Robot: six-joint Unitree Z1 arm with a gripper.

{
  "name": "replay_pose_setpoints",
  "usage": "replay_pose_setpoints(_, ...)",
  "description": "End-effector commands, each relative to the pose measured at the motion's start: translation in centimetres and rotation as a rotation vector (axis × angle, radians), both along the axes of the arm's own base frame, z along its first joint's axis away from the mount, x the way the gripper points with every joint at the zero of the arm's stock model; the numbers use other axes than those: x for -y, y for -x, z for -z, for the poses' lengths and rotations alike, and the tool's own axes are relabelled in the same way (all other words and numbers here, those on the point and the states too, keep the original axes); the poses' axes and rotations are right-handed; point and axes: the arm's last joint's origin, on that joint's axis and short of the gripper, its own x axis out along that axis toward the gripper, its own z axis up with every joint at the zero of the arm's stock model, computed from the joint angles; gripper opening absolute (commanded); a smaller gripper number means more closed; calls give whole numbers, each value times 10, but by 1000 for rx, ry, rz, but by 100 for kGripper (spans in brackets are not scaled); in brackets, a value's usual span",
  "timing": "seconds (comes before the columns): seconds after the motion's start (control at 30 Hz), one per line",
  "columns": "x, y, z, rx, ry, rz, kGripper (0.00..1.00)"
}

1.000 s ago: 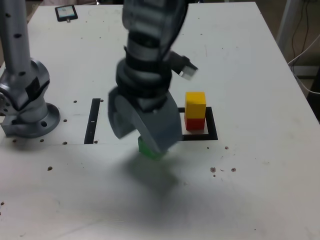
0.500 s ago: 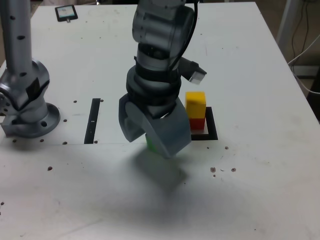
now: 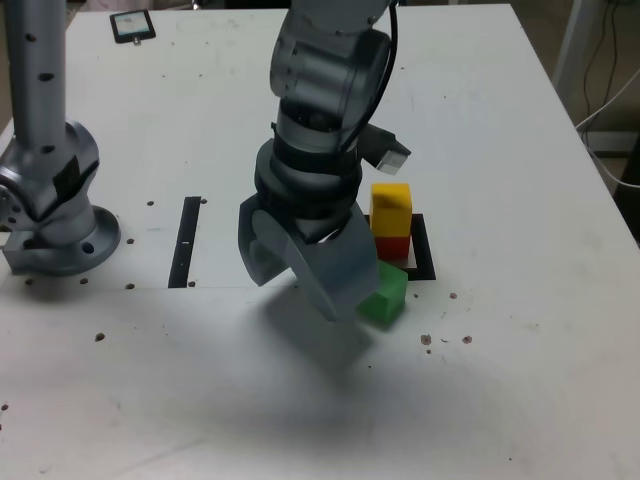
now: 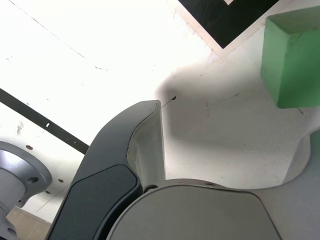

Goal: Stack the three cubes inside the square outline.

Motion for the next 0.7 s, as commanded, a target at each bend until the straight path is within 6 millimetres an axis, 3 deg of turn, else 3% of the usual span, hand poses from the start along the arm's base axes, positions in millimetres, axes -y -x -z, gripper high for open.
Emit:
replay_pose_setpoints(0.0,0,0,-3,9,6,-4,94)
replay_pose_setpoints(0.33,8,-16,1,48,68,-31,94)
replay_pose_setpoints(0.67,8,-25,4,96,9,-117,91)
